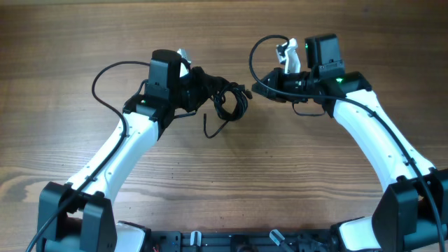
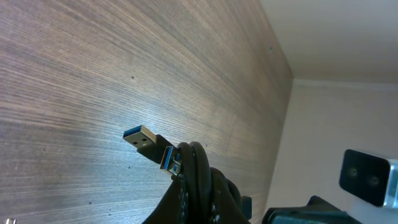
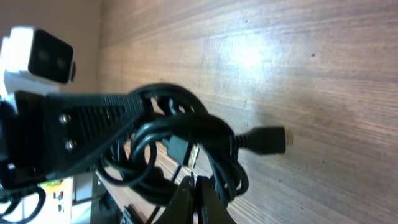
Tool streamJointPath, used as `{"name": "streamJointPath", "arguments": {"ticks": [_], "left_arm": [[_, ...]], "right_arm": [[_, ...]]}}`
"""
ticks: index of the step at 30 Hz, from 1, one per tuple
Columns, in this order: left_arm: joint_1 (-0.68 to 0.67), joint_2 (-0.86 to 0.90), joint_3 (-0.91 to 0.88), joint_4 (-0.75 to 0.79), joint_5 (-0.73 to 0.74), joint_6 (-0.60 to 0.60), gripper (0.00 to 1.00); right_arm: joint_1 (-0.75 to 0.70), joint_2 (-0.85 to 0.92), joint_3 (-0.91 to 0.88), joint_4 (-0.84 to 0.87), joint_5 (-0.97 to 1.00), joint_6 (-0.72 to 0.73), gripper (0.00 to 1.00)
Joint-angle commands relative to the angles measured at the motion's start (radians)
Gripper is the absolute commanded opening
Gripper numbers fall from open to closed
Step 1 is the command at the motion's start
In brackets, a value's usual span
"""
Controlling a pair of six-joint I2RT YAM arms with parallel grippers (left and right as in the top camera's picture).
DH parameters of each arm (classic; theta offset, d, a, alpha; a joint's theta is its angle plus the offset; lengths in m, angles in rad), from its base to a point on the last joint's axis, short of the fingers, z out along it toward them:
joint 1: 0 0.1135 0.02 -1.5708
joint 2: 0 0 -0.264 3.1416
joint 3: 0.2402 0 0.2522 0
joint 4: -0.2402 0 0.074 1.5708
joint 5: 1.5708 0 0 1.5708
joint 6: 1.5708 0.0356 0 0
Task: Untangle cables
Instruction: 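Bring the right gripper back toward the left to grab another loop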
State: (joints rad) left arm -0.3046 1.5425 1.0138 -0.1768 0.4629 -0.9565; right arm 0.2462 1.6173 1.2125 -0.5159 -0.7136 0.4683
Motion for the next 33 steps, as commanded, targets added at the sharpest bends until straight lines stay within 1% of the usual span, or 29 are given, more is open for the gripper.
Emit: {"name": "streamJointPath", "arguments": {"ticks": [1, 11, 19, 23, 33], "left_arm": [[0.005, -0.005, 0.006, 0.0, 0.025, -0.02, 0.04], [-0.006, -0.005, 0.006, 0.005, 0.028, -0.022, 0.04], [-0.041, -0.005, 0.006, 0.029, 0.045, -0.027, 0.04], [-0.065, -0.005, 0.006, 0.052, 0.033, -0.073, 0.04], [-0.067, -0.005, 0.006, 0.072, 0.023, -0.1, 0.04]], "right_arm": [[0.003, -0.02, 0.014, 0.027, 0.018, 0.037, 0.04], [0.003, -0.02, 0.01, 0.025, 0.119, 0.051, 0.04], [0.003, -0.018, 0.01, 0.026, 0.114, 0.029, 0.04], [0.003, -0.018, 0.01, 0.013, 0.114, 0.028, 0.04], [0.003, -0.018, 0.01, -0.012, 0.084, 0.029, 0.04]]}}
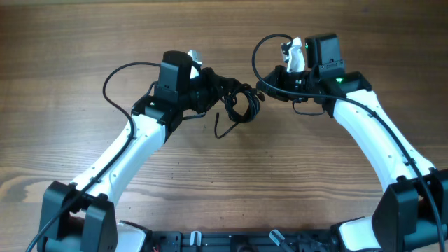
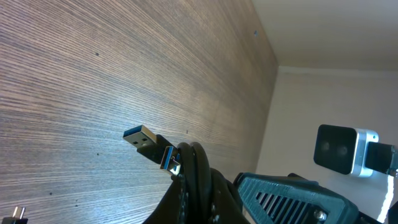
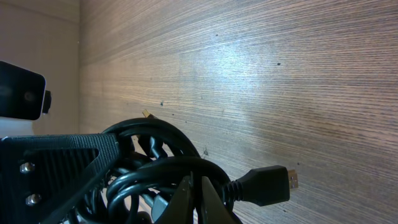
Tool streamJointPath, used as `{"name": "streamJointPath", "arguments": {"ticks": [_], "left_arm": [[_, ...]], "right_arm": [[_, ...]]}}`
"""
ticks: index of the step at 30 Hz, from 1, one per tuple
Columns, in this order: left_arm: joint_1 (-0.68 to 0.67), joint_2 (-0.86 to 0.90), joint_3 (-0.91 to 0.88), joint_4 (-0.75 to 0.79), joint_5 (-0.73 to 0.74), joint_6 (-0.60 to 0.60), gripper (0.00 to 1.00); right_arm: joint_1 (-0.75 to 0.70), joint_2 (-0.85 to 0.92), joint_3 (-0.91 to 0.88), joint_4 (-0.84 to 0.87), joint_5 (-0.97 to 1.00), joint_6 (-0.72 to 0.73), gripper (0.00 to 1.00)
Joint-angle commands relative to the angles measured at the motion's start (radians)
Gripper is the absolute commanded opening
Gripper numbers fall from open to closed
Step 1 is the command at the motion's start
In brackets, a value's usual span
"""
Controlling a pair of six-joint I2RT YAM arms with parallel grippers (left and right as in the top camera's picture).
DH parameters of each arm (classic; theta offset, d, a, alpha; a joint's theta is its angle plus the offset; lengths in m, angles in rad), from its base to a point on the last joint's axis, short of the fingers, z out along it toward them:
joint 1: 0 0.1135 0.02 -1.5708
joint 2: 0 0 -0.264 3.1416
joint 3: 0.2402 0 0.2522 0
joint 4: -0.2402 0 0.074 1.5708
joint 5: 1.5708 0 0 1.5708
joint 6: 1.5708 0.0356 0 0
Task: Untangle cables
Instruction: 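Bring the right gripper back toward the left to grab another loop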
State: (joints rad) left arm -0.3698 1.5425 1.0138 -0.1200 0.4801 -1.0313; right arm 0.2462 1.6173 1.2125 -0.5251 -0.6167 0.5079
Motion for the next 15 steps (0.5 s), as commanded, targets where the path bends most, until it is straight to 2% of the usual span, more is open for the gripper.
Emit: {"name": "streamJointPath", "arguments": {"ticks": [1, 15], "left_arm": [[-0.002, -0.005, 0.006, 0.015, 0.005, -0.025, 0.04], [-0.015, -0.005, 0.006, 0.015, -0.002, -0.025, 0.04]], "right_arm": [[0.003, -0.018, 0.01, -0.003, -0.013, -0.011, 0.04], [0.122, -0.018, 0.01, 0.066, -0.013, 0.043, 0.04]]}}
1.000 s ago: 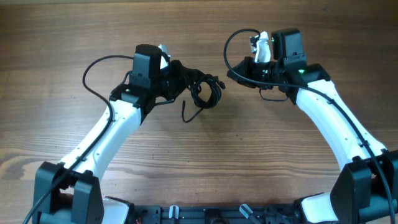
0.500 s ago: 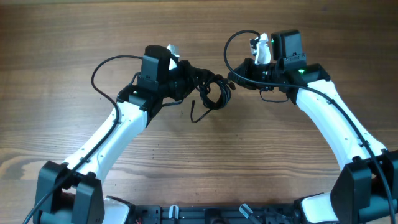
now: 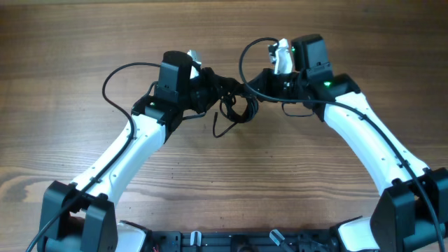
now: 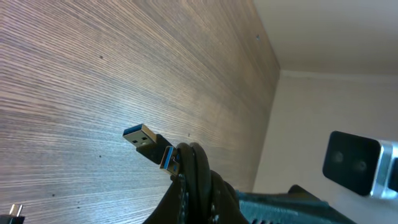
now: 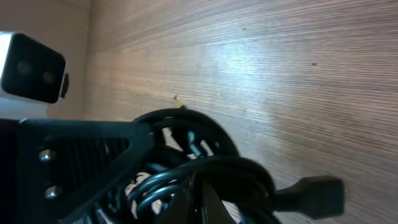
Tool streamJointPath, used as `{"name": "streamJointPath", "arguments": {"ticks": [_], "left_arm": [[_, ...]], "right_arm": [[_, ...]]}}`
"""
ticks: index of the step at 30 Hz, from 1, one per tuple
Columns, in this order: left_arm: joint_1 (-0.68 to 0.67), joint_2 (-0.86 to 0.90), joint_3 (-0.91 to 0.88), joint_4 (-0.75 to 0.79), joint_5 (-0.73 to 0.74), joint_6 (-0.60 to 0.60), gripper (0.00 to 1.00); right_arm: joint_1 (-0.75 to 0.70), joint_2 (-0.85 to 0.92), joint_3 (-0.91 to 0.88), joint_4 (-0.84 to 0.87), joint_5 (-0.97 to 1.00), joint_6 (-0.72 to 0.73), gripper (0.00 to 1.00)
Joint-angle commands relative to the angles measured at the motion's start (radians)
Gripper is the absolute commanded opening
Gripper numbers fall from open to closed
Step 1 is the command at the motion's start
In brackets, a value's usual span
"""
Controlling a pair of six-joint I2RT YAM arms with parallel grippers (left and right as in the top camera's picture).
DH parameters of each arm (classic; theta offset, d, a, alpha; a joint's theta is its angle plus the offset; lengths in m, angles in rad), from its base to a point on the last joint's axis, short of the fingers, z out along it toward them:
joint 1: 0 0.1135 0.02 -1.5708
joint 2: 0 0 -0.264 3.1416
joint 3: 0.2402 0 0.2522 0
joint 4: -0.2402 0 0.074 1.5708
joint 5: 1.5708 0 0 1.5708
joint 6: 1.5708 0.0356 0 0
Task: Untangle cables
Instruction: 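Bring the right gripper back toward the left to grab another loop, then grasp a cable loop with the right gripper beside the left gripper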
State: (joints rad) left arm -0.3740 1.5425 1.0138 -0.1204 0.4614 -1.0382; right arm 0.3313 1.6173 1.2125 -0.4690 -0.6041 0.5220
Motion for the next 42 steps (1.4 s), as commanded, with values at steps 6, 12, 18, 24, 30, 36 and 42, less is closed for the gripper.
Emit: {"name": "streamJointPath", "arguments": {"ticks": [6, 12, 18, 24, 30, 36, 42], "left_arm": [[-0.011, -0.005, 0.006, 0.021, 0.015, -0.019, 0.04], [-0.01, -0.005, 0.006, -0.065, -0.269, -0.257, 0.04], [-0.01, -0.005, 0.006, -0.374, -0.595, -0.668, 0.04], [-0.018, -0.005, 0.006, -0.431, -0.586, -0.763, 0.04], [0.003, -0.005, 0.006, -0.472, -0.586, -1.031, 0.04], [0.004, -0.005, 0.006, -0.425, -0.553, -1.143, 0.04], [0.004, -0.005, 0.006, -0.418, -0.54, -1.143, 0.04]], "right_arm": [[0.086, -0.018, 0.01, 0.036, -0.011, 0.031, 0.04], [-0.024, -0.019, 0.01, 0.029, -0.099, -0.014, 0.04], [-0.027, -0.019, 0.01, -0.009, -0.183, -0.078, 0.05], [0.089, -0.019, 0.01, -0.016, -0.183, -0.08, 0.12], [0.174, -0.018, 0.01, 0.0, -0.164, 0.037, 0.41], [0.204, -0.006, 0.005, 0.012, -0.053, 0.194, 0.33], [0.238, 0.075, 0.004, 0.062, -0.047, 0.216, 0.32]]}}
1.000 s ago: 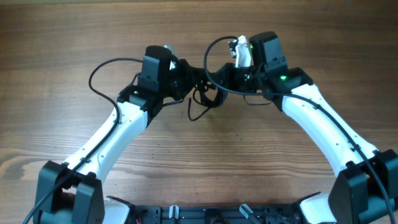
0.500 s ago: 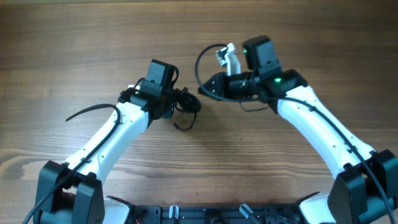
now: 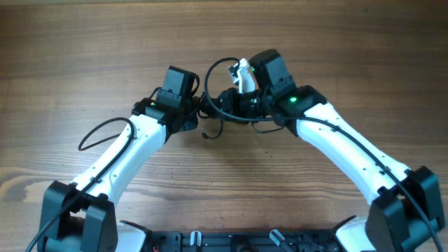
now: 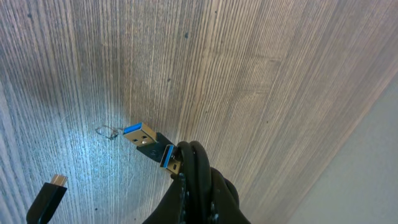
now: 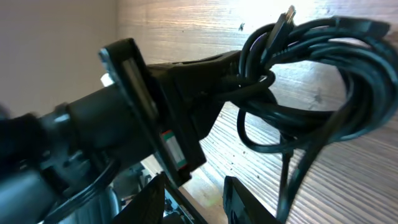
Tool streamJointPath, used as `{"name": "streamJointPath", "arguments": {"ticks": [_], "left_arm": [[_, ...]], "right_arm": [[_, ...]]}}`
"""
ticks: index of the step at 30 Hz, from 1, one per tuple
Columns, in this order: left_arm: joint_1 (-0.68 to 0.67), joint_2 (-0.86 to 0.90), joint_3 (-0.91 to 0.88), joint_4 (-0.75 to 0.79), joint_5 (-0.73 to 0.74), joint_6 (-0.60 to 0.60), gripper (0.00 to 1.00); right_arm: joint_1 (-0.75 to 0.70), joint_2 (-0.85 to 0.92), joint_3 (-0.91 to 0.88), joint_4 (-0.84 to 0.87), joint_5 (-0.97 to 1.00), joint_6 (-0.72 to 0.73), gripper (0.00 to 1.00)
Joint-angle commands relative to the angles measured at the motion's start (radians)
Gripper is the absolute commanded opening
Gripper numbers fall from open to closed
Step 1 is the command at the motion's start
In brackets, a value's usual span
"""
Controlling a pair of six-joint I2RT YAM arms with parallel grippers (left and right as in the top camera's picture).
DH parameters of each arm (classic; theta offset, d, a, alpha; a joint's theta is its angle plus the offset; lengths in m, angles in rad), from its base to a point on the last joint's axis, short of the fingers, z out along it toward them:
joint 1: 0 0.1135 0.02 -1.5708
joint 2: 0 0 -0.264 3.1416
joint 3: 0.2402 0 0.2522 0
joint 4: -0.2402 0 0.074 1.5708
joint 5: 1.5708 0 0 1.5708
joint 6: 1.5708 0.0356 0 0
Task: Untangle cables
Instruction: 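Grasp a cable loop with the right gripper beside the left gripper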
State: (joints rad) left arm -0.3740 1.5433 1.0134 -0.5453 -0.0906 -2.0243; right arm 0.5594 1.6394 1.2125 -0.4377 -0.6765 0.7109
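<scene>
A tangled bundle of black cables [image 5: 314, 106] hangs from my left gripper [image 4: 188, 163], which is shut on it just behind a blue USB plug [image 4: 142, 135]. A second black plug [image 4: 46, 198] dangles low over the wooden table [image 4: 261, 74]. In the overhead view the two grippers meet at mid table, with the left gripper [image 3: 198, 112] and the right gripper [image 3: 220, 105] nearly touching; a cable tail [image 3: 207, 133] droops below them. My right gripper [image 5: 194, 190] is open, its fingers [image 5: 152, 194] spread, and the bundle lies beyond and to the right of them.
The left arm's wrist body [image 5: 134, 118] fills the left of the right wrist view, close to my right fingers. Each arm's own black lead [image 3: 98, 133] loops beside it. Bare wooden table [image 3: 350, 42] lies all around.
My right gripper was shut on a strand of the bundle; now it is open and farther left, against the left gripper. The left wrist has turned and sits lower, still shut on the cables.
At first both grippers held the bundle, left and right apart at mid table. Then the left arm was nearer the right one, then the right arm nearer still. Now the right gripper has let go and only the left holds the bundle.
</scene>
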Motion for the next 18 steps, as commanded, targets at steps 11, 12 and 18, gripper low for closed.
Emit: {"name": "streamJointPath", "arguments": {"ticks": [11, 12, 18], "left_arm": [[0.004, -0.006, 0.006, 0.006, 0.023, -0.157, 0.04], [0.004, -0.006, 0.006, 0.006, 0.023, -0.157, 0.04], [0.004, -0.006, 0.006, 0.003, 0.023, -0.157, 0.04]], "right_arm": [[0.01, 0.138, 0.003, 0.024, 0.042, 0.022, 0.33], [0.01, 0.138, -0.001, 0.024, 0.06, 0.021, 0.33], [0.009, 0.138, -0.011, -0.035, 0.138, -0.005, 0.33]]}}
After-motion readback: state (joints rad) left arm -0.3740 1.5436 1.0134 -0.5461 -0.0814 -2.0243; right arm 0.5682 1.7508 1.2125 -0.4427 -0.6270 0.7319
